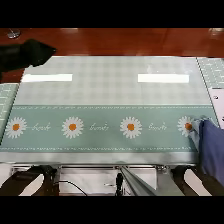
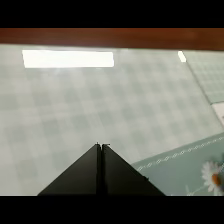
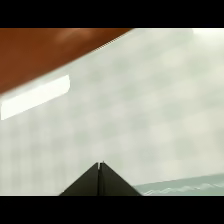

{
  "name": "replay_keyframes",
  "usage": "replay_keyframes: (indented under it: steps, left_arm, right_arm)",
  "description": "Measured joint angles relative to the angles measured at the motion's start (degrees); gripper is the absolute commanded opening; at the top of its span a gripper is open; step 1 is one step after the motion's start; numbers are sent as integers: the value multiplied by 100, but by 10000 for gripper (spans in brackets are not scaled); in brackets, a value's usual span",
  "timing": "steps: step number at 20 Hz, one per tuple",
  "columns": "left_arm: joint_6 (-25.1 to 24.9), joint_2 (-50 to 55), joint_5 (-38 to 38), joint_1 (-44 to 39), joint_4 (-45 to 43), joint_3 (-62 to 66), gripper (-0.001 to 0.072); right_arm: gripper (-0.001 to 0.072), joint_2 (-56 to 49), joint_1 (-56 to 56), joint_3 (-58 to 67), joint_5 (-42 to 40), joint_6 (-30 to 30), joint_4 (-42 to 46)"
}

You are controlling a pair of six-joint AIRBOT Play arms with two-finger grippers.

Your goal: Fold the shirts.

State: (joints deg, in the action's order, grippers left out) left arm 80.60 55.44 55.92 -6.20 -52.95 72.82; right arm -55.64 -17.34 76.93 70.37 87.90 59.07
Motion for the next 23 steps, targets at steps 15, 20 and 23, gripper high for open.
replay_keyframes:
  steps: [15,20,23]
  left_arm:
    - [1346,1257,1012,-645,-3366,-452,22]
    - [1370,1287,1029,-634,-3445,-466,22]
    - [1386,1290,1029,-634,-3462,-466,22]
  right_arm:
    - [24,-2122,3279,-382,2,1320,4236]
    - [24,-2157,3303,-389,9,1368,4317]
    - [24,-2159,3307,-389,11,1375,4339]
